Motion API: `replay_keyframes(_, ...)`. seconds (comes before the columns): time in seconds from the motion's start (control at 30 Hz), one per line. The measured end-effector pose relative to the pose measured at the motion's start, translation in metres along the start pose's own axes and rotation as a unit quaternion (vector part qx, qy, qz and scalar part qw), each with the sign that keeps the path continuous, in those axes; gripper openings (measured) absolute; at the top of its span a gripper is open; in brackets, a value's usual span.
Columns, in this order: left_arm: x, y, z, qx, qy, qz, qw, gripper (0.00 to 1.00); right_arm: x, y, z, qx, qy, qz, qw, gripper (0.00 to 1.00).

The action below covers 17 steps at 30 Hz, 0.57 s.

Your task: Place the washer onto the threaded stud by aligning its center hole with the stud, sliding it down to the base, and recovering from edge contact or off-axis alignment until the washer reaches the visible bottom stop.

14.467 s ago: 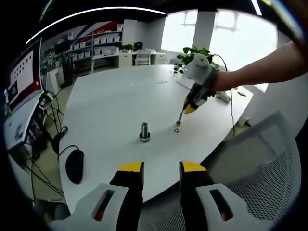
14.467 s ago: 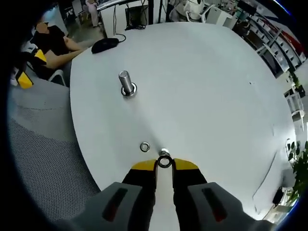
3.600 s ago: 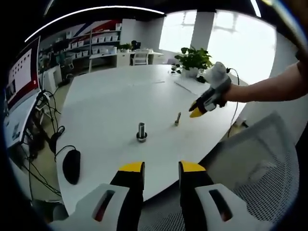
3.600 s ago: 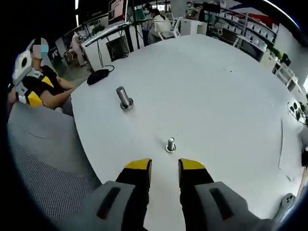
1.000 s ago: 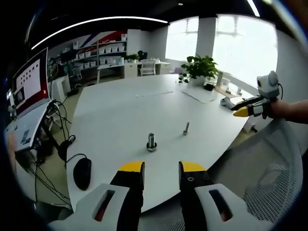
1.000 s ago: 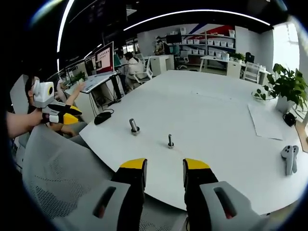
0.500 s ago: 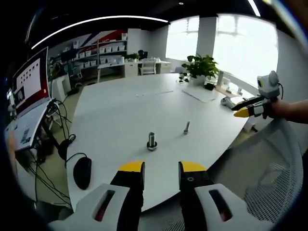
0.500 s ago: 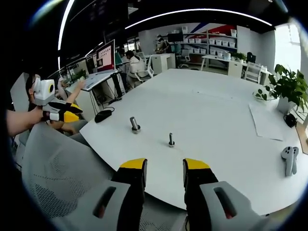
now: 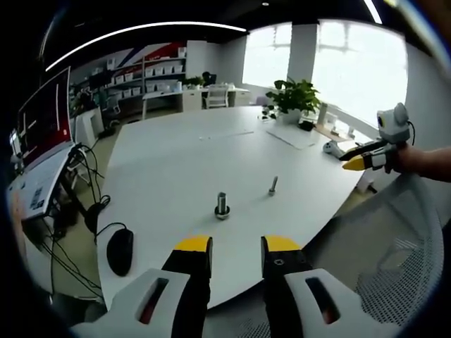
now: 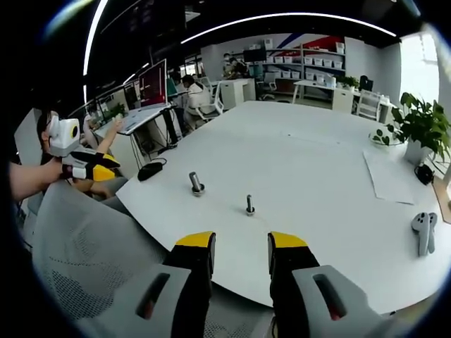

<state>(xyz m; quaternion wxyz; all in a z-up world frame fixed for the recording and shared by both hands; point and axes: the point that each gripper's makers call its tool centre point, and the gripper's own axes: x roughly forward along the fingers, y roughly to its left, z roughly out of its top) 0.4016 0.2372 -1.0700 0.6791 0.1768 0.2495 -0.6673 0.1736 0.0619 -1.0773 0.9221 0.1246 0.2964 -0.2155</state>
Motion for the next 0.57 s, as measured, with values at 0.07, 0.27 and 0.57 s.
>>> replay_keyframes(0.07, 0.0006, 0.002, -0.0006, -0.001, 0.0, 0.0, 1.0, 0.26, -0.0008, 0.0001, 0.0005, -0.003, 0.002, -0.001, 1.0, 0.32)
replay_keyframes(0.27, -0.0014, -0.0028, 0.0016, -0.001, -0.002, 0.0, 1.0, 0.26, -0.0003, 0.0014, -0.0012, -0.003, 0.005, -0.002, 1.0, 0.32)
replay_keyframes(0.57, 0.0002, 0.0006, 0.0004, -0.001, -0.002, -0.001, 1.0, 0.26, 0.0006, -0.0014, -0.002, -0.003, 0.006, -0.004, 1.0, 0.32)
